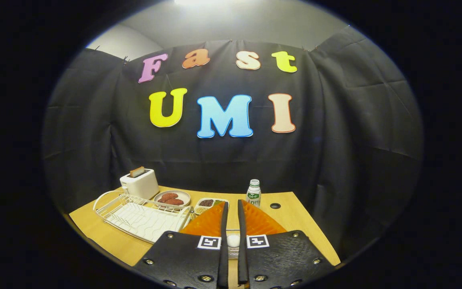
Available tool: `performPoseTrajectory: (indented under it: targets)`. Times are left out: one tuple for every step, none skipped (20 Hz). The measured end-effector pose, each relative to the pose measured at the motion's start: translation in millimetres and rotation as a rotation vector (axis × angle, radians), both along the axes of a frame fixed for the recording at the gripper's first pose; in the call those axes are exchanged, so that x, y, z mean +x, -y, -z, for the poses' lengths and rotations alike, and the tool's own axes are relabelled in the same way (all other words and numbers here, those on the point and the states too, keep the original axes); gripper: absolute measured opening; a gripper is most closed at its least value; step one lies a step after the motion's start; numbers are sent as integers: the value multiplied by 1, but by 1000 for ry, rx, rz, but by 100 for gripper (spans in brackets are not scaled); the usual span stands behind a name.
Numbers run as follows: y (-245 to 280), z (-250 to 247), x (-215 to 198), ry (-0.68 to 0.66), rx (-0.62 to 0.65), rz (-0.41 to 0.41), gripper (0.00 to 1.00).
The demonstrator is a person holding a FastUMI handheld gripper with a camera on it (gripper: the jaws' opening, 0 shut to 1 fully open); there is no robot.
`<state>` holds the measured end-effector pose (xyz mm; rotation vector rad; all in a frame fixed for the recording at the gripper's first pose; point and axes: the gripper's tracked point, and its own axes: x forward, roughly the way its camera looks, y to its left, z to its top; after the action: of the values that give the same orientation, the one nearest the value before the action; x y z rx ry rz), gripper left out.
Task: Take the plate from the dish rack, then take the spoon from the basket and place it into the plate.
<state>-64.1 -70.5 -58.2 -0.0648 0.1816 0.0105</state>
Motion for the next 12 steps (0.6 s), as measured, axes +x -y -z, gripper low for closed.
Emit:
performPoseTrajectory:
  targets:
    - [-2,-1,-3,-4,-6,5,9]
    - [-3,1,-7,-10,-9,11,9]
    - [-6,4,-12,-21,-8,14,9]
    - [-8,10,-17,-34,-4,21,9]
    - [-12,15,-22,-49,4,19,9]
    - [-17,20,-26,-60,8,15,9]
    - [-19,25,-29,-75,2,14,9]
    - [-21,32,-32,-91,-2,10,9]
    - [-25,35,-35,-102,-4,3,9]
    - [-29,37,-36,-112,-5,-3,9]
    - [-32,41,-37,-124,-5,-10,9]
    - [-37,46,-37,-137,-3,-19,9]
